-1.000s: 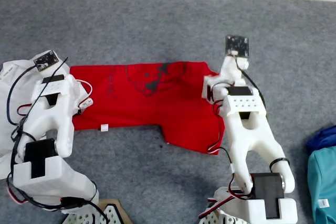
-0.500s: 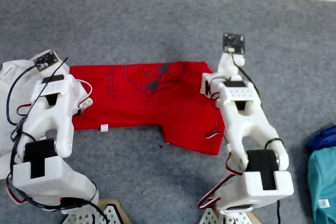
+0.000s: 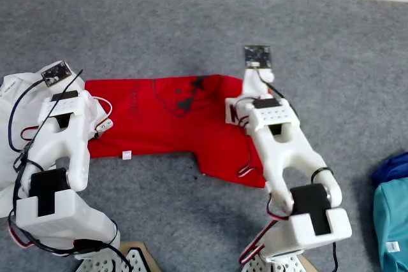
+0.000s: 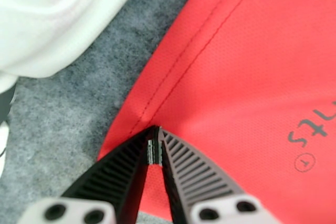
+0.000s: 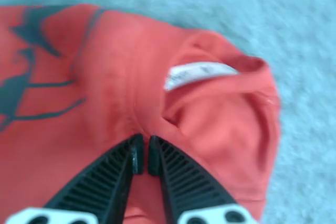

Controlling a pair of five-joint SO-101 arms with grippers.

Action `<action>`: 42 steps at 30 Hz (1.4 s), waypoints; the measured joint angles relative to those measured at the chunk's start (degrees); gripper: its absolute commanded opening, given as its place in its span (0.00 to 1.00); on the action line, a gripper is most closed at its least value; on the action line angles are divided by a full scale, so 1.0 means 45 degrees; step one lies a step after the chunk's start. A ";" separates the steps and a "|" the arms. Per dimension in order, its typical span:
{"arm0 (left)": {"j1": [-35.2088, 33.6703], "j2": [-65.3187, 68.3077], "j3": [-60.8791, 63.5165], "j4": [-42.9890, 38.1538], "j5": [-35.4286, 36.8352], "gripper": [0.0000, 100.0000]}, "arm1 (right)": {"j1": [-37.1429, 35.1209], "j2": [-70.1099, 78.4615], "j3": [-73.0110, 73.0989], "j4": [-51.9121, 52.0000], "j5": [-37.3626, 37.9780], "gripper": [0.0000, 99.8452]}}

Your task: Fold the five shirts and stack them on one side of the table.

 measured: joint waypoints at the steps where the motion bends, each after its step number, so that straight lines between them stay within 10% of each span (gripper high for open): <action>1: 0.0000 0.0000 0.0000 0.0000 0.0000 0.01 | -0.0195 -0.0293 0.0176 0.0000 0.0098 0.04; 22: 0.0000 0.0000 0.0000 0.0000 0.0000 0.01 | 0.0860 -0.1289 0.1621 -0.3731 0.0645 0.17; 34: 0.0000 0.0000 0.0000 0.0000 0.0000 0.01 | 0.1016 0.0449 0.0098 -0.1973 0.0645 0.17; 42: 0.0000 0.0000 0.0000 0.0000 0.0000 0.01 | 0.0313 0.0469 0.0098 -0.1680 0.0645 0.03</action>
